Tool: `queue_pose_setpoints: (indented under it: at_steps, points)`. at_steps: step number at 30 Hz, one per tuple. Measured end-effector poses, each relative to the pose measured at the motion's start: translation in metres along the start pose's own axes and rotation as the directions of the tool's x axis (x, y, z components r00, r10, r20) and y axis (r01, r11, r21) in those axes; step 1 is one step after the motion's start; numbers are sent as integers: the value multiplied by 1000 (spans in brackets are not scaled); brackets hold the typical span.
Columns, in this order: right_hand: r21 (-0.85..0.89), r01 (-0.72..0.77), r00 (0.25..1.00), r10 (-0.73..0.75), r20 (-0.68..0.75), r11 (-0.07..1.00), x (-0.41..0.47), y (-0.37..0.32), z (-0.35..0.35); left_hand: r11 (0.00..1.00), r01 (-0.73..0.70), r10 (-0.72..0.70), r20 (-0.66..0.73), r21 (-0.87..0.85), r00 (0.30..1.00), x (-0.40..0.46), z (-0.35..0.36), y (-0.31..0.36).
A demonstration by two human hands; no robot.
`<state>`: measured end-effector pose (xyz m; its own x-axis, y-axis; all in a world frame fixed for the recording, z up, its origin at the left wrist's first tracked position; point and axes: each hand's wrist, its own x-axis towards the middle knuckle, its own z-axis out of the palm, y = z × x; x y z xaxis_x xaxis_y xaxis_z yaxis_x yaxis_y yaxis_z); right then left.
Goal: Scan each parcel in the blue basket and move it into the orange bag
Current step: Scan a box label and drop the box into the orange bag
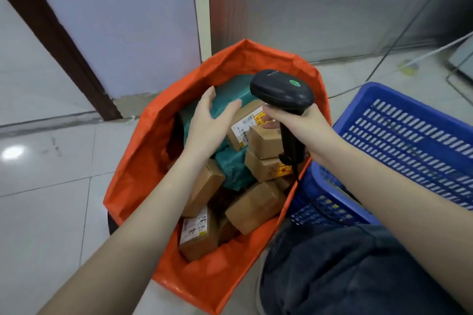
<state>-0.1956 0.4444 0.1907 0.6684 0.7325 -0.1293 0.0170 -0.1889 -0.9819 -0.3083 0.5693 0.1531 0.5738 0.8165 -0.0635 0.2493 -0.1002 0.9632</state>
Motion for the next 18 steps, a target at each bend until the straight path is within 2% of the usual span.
queue_pose_setpoints:
  at_steps: [6,10,14,18]
  points:
    - [-51,4,997,-8,-79,999,-14,-20,-47,990,-141,141,74,-5,987,-10,27,44]
    - [-16,40,974,-42,-221,999,-41,-40,-107,975,-220,222,139,-28,965,-24,64,83]
    - [22,25,930,-15,-368,999,-83,-49,-178,954,-295,301,225,-63,927,-46,124,120]
    - [24,26,849,-10,-528,999,-132,-39,-249,940,-328,336,401,-93,852,-73,197,146]
